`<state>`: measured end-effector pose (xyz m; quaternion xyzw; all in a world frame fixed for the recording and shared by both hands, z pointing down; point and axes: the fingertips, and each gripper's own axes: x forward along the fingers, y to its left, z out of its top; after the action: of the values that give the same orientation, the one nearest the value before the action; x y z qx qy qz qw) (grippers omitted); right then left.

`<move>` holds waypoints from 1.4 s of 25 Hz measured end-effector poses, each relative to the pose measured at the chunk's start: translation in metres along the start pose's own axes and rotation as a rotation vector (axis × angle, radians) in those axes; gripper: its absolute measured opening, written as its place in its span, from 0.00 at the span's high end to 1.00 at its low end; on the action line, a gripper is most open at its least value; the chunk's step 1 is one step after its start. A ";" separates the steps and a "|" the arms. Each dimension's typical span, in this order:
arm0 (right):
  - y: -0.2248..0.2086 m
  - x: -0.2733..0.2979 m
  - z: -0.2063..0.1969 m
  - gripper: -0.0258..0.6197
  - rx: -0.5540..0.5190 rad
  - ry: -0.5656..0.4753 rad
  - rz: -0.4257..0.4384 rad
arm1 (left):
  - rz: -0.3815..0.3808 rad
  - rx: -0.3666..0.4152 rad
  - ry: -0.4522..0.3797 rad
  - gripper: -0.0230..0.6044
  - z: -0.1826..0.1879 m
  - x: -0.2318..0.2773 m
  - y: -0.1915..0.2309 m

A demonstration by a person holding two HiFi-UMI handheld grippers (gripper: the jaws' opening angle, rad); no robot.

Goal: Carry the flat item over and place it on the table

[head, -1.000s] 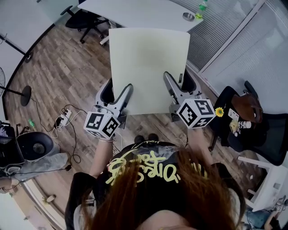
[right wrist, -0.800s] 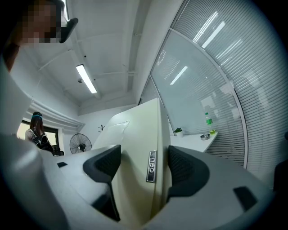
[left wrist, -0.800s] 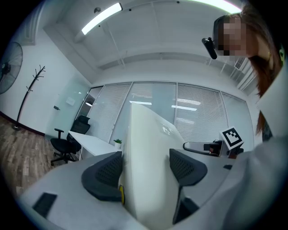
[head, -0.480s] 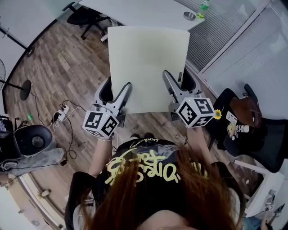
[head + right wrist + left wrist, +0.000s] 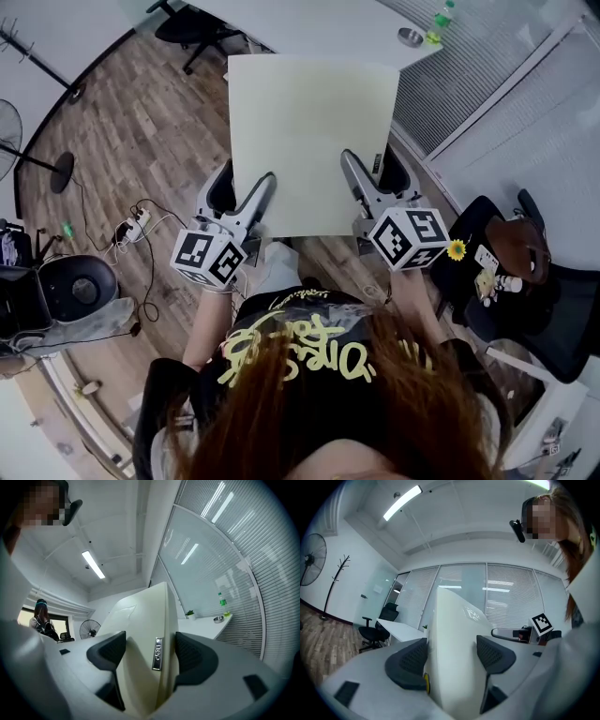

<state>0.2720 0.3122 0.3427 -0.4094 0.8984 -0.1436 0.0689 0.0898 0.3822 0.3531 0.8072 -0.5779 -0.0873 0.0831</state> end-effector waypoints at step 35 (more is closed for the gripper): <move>-0.086 0.241 0.038 0.46 -0.009 -0.062 -0.144 | -0.159 0.026 0.015 0.44 0.045 0.228 0.171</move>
<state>0.1850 0.0691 0.3325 -0.4775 0.8646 -0.1314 0.0842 -0.0052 0.1100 0.3389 0.8522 -0.5123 -0.0801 0.0698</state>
